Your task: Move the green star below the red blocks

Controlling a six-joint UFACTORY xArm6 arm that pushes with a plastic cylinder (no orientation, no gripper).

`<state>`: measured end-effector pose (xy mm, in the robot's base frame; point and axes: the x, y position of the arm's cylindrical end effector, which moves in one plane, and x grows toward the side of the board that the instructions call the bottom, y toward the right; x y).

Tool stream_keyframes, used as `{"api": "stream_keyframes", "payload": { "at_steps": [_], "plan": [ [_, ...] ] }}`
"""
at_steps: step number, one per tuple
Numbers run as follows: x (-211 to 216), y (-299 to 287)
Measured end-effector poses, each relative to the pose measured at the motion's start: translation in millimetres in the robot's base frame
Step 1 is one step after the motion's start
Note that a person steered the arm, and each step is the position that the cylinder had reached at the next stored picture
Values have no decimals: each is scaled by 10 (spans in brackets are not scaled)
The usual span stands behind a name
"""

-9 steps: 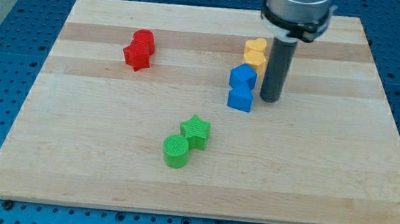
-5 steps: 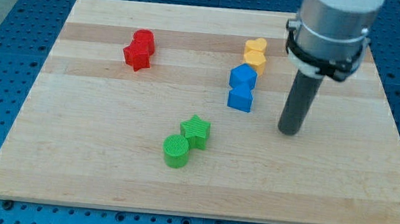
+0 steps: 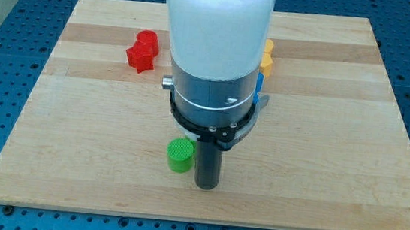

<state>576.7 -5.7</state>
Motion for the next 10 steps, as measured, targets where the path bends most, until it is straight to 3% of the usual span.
{"api": "stream_keyframes", "payload": {
  "at_steps": [8, 10],
  "plan": [
    [0, -395],
    [-164, -1321]
  ]
}}
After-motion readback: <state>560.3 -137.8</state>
